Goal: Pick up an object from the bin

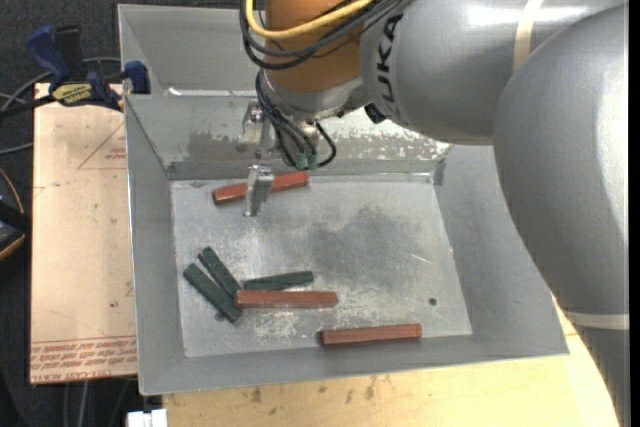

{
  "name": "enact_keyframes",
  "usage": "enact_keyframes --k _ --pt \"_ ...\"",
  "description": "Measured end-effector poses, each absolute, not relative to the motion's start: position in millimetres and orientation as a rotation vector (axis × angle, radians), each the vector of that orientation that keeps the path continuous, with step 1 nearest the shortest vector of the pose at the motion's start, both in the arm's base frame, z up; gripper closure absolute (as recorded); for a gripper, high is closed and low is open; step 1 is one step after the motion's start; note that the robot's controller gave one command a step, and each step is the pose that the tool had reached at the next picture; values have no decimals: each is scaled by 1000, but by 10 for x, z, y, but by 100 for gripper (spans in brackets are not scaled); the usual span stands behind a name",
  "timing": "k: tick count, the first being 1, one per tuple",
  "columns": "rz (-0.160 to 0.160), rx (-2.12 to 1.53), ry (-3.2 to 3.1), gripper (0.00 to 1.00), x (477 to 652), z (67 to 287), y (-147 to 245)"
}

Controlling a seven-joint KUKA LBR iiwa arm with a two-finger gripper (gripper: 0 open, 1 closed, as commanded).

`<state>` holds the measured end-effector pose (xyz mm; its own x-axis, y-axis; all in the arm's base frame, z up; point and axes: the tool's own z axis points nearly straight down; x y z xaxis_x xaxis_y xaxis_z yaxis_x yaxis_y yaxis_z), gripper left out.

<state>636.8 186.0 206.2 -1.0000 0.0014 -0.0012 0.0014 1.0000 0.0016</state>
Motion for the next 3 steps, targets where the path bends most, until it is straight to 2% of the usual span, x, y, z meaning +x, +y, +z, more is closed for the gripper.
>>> enact_keyframes --k 1,2,3 --pt "3 2 3140 0 6368 2062 1860" --pt "5 -51 3132 0 6464 1568 1810" --pt "12 -61 3122 100 6438 787 1817"
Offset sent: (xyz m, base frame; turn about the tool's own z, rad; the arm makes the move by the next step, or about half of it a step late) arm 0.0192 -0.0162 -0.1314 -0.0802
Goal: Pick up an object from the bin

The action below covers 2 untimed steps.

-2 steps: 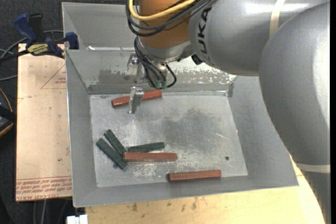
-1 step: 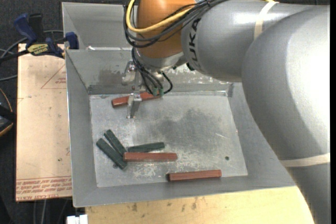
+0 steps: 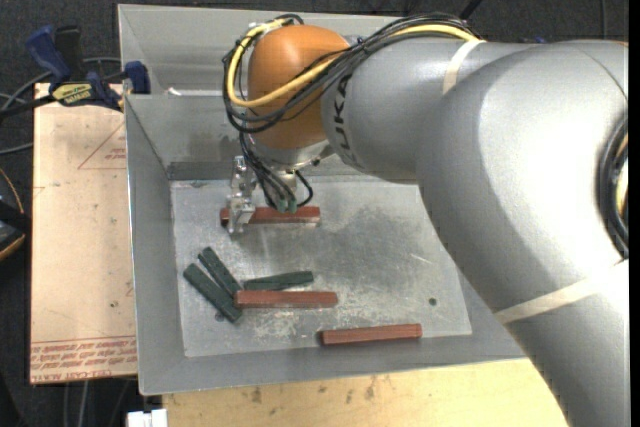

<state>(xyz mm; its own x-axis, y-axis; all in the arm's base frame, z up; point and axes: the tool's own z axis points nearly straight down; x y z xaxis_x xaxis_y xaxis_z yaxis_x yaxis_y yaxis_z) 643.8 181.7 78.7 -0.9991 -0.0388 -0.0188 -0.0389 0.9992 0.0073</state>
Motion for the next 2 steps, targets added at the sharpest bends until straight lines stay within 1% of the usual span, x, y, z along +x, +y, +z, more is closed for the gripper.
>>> enact_keyframes --k 1,2 --pt "12 -60 3122 100 6438 787 1817" --pt "5 -217 3124 100 6367 2453 2132"
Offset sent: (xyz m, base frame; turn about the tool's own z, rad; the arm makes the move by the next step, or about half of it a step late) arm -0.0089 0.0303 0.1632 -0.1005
